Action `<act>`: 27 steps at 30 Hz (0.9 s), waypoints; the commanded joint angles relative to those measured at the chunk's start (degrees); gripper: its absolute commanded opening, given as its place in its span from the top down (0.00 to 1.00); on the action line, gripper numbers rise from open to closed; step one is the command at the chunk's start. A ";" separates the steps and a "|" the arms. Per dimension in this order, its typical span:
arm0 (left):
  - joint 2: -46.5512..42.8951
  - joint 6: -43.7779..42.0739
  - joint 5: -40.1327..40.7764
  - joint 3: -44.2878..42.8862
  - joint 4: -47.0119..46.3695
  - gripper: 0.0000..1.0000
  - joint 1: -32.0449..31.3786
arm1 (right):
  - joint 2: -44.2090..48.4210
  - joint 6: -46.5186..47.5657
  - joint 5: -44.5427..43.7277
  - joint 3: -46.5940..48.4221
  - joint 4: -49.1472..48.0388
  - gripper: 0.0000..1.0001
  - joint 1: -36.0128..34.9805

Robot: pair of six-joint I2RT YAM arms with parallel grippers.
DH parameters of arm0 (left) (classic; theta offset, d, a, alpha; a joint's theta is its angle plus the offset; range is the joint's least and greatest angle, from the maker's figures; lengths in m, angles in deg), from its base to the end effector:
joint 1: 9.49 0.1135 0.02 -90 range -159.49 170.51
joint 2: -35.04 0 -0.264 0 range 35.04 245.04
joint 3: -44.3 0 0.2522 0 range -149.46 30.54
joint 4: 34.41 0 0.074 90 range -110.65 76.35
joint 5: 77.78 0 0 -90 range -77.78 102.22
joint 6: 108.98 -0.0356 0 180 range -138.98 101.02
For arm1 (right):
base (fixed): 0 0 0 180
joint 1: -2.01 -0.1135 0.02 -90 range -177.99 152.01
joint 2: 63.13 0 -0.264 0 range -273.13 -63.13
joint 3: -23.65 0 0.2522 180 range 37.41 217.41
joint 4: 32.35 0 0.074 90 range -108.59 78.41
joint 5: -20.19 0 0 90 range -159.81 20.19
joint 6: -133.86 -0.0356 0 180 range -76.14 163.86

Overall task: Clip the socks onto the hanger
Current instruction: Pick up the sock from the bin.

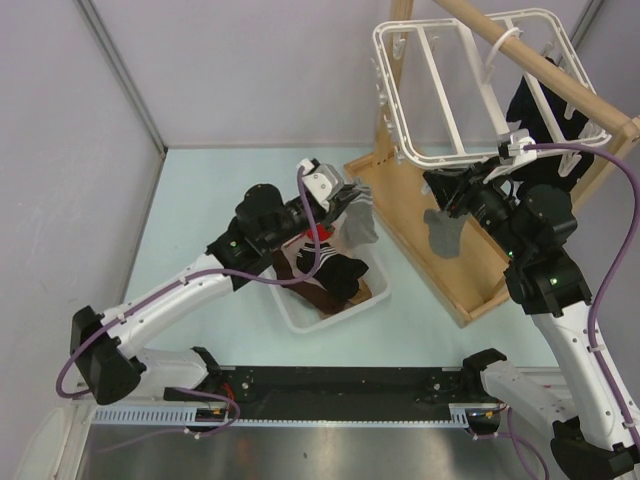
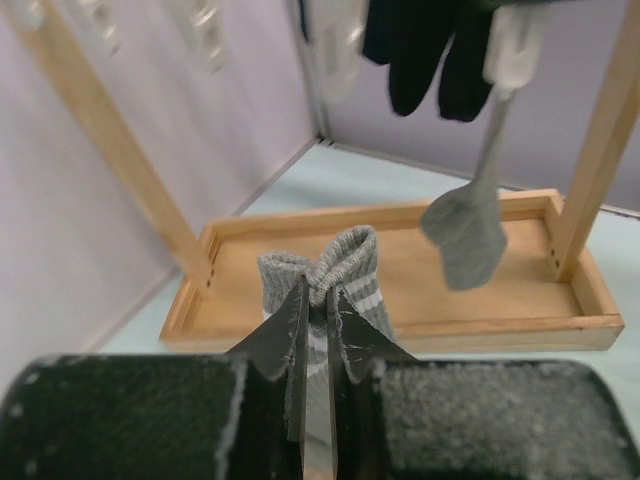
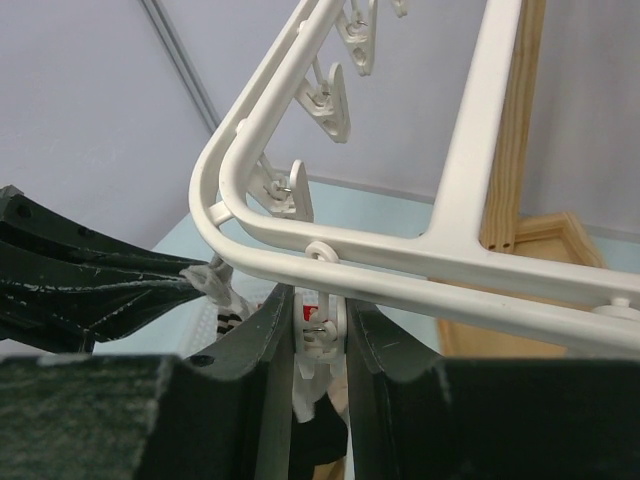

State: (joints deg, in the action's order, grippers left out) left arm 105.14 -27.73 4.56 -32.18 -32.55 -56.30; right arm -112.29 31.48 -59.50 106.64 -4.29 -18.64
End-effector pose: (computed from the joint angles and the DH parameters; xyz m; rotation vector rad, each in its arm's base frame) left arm 0.1948 -0.2145 0.3984 0.8066 1.2947 -0.6331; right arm 0.1525 0.0643 0.4646 -0.2562 1.4783 0.5986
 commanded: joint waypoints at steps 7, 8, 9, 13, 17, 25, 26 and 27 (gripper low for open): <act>8.02 -8.73 -8.59 -9.87 -6.12 0.99 -4.69 | 0.13 0.52 2.70 0.47 -1.65 0.82 -0.36; 9.25 -9.35 -9.03 -10.40 -6.12 0.99 -4.96 | 0.12 0.52 2.79 0.47 -1.74 0.82 -0.45; 9.87 -9.61 -10.08 -11.19 -6.12 0.98 -5.05 | 0.12 0.60 3.05 0.47 -1.91 0.82 -0.36; 12.42 -9.97 -11.23 -13.13 -6.21 0.98 -5.66 | 0.30 0.96 4.02 0.47 -2.00 0.82 -0.36; 14.18 -10.40 -11.50 -15.15 -5.68 0.98 -6.01 | 0.39 1.13 4.37 0.38 -1.91 0.82 -0.36; 15.85 -10.49 -12.64 -17.88 -4.10 0.99 -6.37 | 0.39 1.66 5.16 0.47 -1.74 0.82 -0.36; 15.85 -10.41 -12.99 -17.88 -4.10 0.99 -6.45 | 0.30 1.66 5.16 0.47 -1.82 0.82 -0.36; 15.85 -10.49 -13.08 -17.96 -4.09 0.99 -6.54 | 0.39 1.66 5.16 0.47 -1.82 0.82 -0.27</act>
State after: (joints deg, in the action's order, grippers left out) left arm 121.03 -37.08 -6.08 -47.24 -35.96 -62.27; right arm -112.32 32.20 -56.64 106.64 -5.38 -18.62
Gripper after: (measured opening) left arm 0.098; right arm 0.262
